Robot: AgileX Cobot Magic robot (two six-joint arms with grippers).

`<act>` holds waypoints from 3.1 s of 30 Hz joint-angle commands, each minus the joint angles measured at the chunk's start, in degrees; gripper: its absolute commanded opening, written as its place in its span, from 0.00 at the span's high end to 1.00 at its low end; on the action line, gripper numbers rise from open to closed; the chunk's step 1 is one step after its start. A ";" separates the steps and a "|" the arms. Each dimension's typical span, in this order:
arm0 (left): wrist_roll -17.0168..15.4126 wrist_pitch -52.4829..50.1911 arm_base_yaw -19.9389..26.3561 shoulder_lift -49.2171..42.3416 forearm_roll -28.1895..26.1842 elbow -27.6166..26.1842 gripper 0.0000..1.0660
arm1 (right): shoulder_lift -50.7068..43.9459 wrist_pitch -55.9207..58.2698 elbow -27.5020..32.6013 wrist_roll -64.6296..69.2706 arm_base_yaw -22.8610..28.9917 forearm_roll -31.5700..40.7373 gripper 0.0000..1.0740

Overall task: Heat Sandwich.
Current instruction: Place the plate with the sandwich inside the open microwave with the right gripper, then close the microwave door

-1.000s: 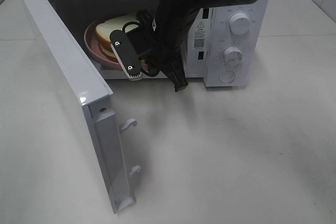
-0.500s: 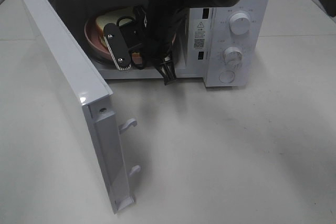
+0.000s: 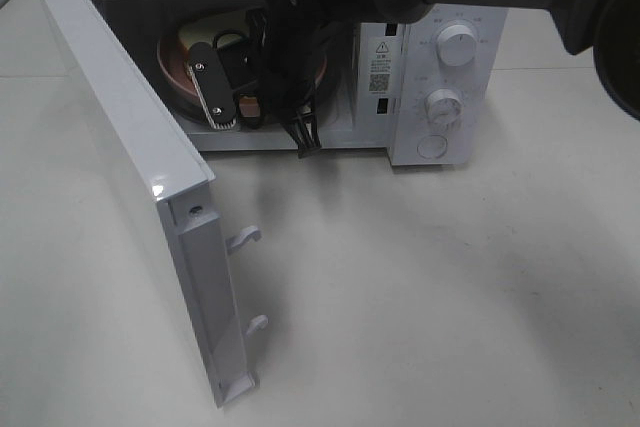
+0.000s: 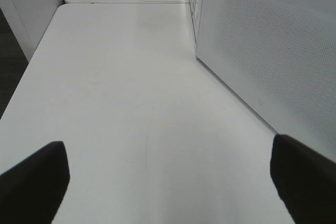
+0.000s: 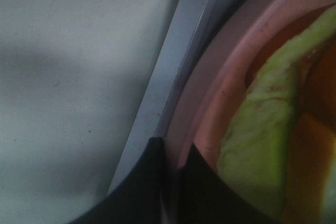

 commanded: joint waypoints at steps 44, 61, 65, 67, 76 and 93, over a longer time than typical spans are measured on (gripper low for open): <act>0.00 -0.34 -0.23 -1.49 -0.06 0.17 0.08 | 0.11 -2.52 -2.92 11.52 -1.72 -0.57 0.29; 0.00 -0.34 -0.23 -1.49 -0.06 0.17 0.08 | -5.16 -4.35 4.87 13.69 -1.72 -0.52 0.29; 0.00 -0.34 -0.23 -1.49 -0.06 0.17 0.08 | -6.65 -4.18 6.88 13.75 -1.72 -0.57 0.29; 0.00 -0.34 -0.23 -1.49 -0.06 0.17 0.08 | -7.22 -3.90 7.91 14.04 -1.26 -0.57 0.29; 0.00 -0.34 -0.23 -1.49 -0.06 0.17 0.08 | -11.34 -3.90 14.67 15.30 -0.74 -0.97 0.29; 0.00 -0.34 -0.23 -1.49 -0.06 0.17 0.08 | -21.14 -3.90 27.33 18.74 -0.34 -1.20 0.29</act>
